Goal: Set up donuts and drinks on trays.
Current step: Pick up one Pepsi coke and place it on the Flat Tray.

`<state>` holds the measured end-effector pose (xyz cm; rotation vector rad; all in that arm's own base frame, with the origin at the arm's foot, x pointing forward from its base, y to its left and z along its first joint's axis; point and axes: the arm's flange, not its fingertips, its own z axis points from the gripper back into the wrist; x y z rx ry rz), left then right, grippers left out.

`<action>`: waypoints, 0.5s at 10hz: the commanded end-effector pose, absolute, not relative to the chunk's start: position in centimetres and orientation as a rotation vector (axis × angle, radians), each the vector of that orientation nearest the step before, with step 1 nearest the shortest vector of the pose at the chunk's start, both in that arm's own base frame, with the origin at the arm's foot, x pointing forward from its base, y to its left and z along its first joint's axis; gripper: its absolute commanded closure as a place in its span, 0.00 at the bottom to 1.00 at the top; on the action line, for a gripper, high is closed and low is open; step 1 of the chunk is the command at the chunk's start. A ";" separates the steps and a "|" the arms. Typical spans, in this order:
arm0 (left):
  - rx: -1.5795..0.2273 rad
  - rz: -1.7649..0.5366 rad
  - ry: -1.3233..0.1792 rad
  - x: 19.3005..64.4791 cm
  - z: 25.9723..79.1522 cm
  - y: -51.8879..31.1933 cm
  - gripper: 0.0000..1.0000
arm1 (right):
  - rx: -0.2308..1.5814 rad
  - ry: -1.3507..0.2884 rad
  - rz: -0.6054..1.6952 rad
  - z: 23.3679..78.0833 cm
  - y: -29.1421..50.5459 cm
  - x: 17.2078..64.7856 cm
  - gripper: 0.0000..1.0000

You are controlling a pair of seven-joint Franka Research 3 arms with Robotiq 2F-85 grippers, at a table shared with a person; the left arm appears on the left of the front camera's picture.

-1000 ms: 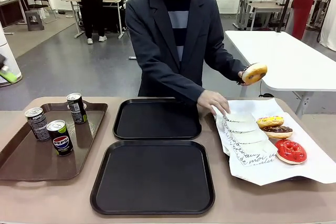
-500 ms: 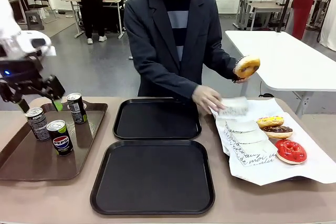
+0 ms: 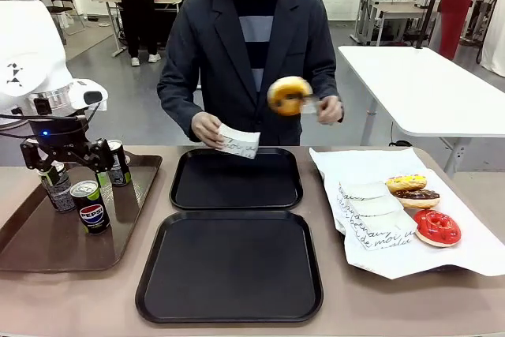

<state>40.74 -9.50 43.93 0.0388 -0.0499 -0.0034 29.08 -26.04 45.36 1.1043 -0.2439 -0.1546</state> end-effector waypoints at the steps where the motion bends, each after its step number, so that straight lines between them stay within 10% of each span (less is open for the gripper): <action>1: 0.071 0.010 -0.034 40.6 43.7 -9.3 0.00 | 1.118 -0.262 -0.138 45.3 -26.2 29.0 0.00; 5: 0.071 0.010 -0.034 40.6 43.7 -9.3 0.00 | 1.118 -0.262 -0.138 45.3 -26.2 29.0 0.00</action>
